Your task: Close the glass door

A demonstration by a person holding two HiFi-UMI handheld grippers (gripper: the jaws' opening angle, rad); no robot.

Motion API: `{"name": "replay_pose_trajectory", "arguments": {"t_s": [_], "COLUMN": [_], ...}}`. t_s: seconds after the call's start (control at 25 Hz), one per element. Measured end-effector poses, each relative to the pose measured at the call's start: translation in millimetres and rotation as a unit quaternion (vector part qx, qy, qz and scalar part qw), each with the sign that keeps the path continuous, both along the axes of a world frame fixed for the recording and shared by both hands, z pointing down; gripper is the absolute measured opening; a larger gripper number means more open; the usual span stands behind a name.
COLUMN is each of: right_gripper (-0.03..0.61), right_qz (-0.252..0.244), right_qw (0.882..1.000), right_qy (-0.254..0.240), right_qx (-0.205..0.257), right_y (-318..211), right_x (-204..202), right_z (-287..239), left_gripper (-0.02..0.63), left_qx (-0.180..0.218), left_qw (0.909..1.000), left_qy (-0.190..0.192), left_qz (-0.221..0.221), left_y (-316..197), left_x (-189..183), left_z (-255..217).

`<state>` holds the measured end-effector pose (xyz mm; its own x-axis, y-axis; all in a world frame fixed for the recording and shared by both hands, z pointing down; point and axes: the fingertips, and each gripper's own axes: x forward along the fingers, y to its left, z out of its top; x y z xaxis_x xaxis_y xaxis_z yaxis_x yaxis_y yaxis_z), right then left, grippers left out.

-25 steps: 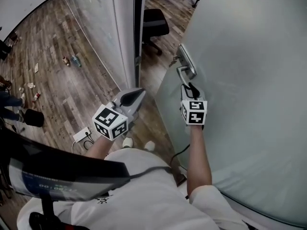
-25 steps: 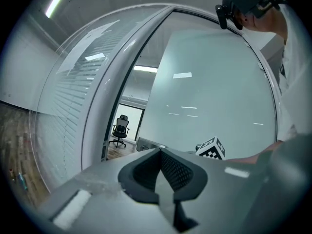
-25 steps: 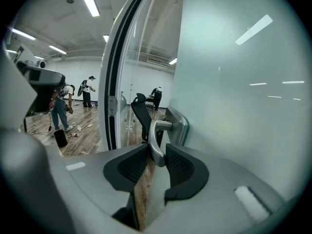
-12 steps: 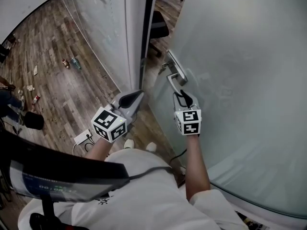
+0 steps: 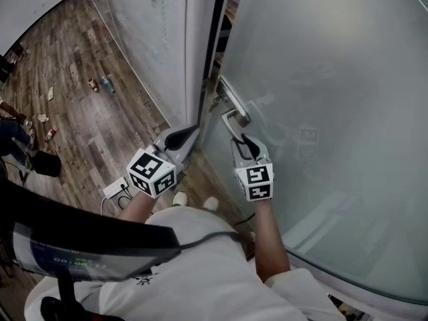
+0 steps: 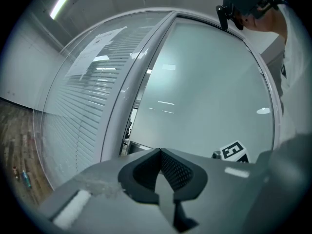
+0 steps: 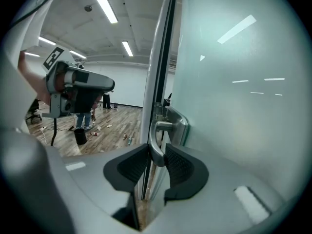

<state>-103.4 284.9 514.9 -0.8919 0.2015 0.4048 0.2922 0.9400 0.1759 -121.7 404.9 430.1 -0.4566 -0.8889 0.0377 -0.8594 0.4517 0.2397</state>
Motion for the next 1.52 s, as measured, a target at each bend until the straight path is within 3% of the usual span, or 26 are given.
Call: {"name": "replay_pose_trajectory", "arguments": {"t_s": [0.16,0.44,1.0,1.24,1.52], "right_gripper": [0.112,0.106,0.127,0.138,0.097], "right_qz": [-0.017,-0.048,-0.024,-0.023,-0.029], "right_qw": [1.0,0.999,1.0,0.998,0.992], "right_qy": [-0.005,0.003,-0.001,-0.051,-0.104], "right_qx": [-0.006,-0.013,0.007,0.004,-0.067], "right_y": [2.5,18.8,17.6,25.2,45.0], "right_x": [-0.7,9.8,10.1,6.0,-10.0], "right_z": [9.8,-6.4,-9.3,-53.1,-99.1], "left_gripper": [0.0,0.0,0.0,0.0,0.0], "left_qx": [-0.006,-0.004,-0.009,-0.003,0.005], "left_qw": [0.9999,0.9998,0.9995,0.9996,0.9995], "left_qy": [0.003,0.003,-0.008,-0.01,-0.019], "left_qz": [-0.011,-0.019,-0.028,-0.027,-0.023], "left_y": [-5.6,-2.8,4.4,2.0,-3.6], "left_x": [-10.1,-8.1,-11.2,-14.7,-18.4], "left_z": [12.7,-5.9,-6.6,-11.5,-23.6]}}
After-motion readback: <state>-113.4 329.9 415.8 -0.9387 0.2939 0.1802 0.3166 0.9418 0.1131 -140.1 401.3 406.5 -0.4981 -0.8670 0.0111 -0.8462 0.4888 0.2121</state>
